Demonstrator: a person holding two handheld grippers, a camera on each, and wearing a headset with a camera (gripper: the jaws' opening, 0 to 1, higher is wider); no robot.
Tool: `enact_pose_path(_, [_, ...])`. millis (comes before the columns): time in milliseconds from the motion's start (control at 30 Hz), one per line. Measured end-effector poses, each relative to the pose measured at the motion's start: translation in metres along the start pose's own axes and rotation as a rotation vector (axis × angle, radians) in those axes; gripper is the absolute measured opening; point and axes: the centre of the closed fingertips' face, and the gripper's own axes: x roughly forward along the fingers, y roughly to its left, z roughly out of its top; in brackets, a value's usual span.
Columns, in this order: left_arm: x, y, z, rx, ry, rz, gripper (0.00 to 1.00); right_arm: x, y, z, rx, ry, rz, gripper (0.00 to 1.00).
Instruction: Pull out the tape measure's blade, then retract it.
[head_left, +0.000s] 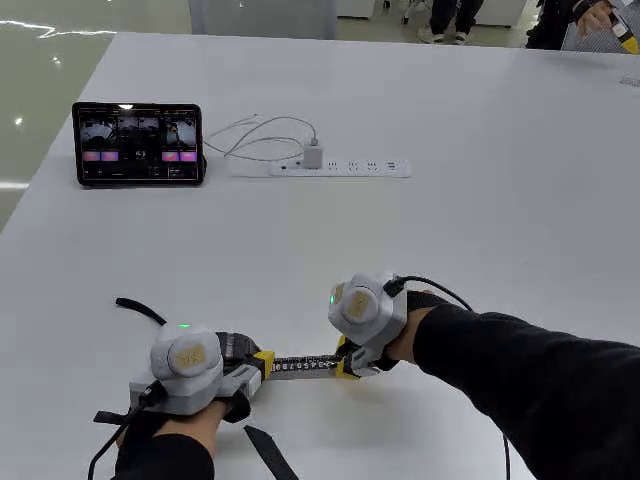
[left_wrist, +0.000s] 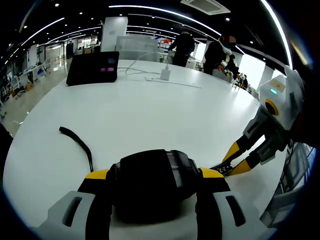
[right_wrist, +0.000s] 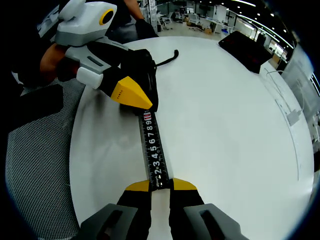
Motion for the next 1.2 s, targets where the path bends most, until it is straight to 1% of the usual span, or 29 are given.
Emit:
enact_pose_path(200, [0.000,0.000,0.000,0.000,0.001,0.000,0.64,0.001,0.001,0.003,-0.006,0.004,0.005,0.08])
enact_pose_path(300, [0.000,0.000,0.000,0.000,0.001,-0.001,0.64,0.003,0.002,0.005,-0.003,-0.006,0.007,0.08])
enact_pose_path(633, [0.000,0.000,-0.001,-0.001,0.007,-0.002,0.64,0.006,0.003,0.012,-0.009,-0.012,0.006,0.08])
enact_pose_path(933, [0.000,0.000,-0.001,-0.001,0.006,-0.001,0.64,0.009,0.005,0.017,-0.014,-0.007,0.009,0.08])
enact_pose_path(1100, [0.000,0.000,-0.001,-0.002,0.007,-0.002,0.64,0.011,0.006,0.020,0.000,-0.018,0.013,0.09])
enact_pose_path(1200, [0.000,-0.001,-0.001,-0.003,0.008,-0.002,0.64,0.011,0.006,0.023,-0.007,-0.022,0.011,0.09])
